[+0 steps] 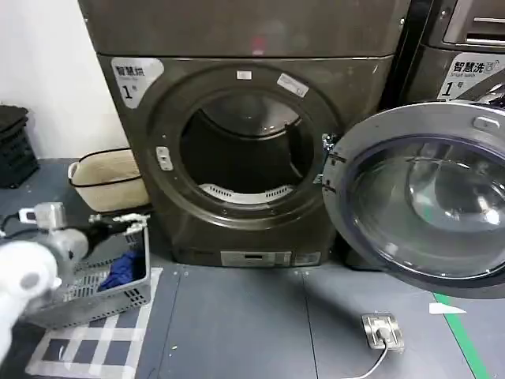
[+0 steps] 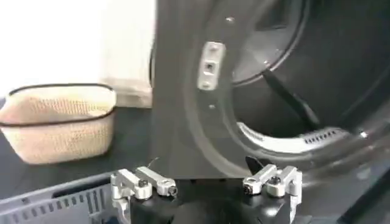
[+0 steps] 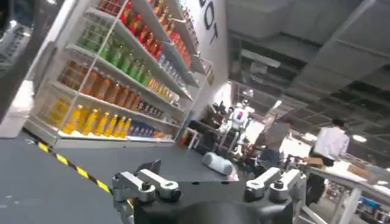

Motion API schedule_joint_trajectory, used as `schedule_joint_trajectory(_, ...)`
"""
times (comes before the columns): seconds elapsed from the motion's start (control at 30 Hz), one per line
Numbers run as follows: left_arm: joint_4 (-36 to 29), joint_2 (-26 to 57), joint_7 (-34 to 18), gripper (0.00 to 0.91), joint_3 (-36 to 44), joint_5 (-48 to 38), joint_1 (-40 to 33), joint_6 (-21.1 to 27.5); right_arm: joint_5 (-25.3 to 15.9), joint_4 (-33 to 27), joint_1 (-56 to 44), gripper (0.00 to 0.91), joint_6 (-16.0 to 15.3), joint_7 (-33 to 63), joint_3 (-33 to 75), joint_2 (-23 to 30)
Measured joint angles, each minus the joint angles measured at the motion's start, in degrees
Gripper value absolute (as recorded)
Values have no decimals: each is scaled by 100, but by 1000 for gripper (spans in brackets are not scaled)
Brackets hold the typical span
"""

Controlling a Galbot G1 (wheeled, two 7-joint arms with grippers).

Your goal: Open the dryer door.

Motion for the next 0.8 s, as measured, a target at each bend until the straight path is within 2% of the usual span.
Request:
schedule_joint_trajectory(0.1, 478, 60, -275, 907, 243, -399, -526, 0, -31, 12, 3, 907, 0, 0, -41, 0)
schedule_joint_trajectory(0.27, 1209, 175, -1020, 907, 841, -1230, -1382, -1, -45, 24, -4, 907, 2, 0, -55, 0)
schedule_joint_trajectory(0.53, 2078, 183, -2090, 907, 1795, -2556, -2563, -4, -56, 13, -29, 907, 21, 4, -92, 0)
schedule_joint_trajectory(0.63, 2368, 158, -2312, 907, 2143, -2829, -2904, -5, -88, 25, -28, 907, 27, 4, -134, 0)
schedule_joint_trajectory(0.8, 2734, 221, -2395, 907, 2740, -3022, -3355, -6, -120, 17, -33, 907, 43, 3, -189, 0)
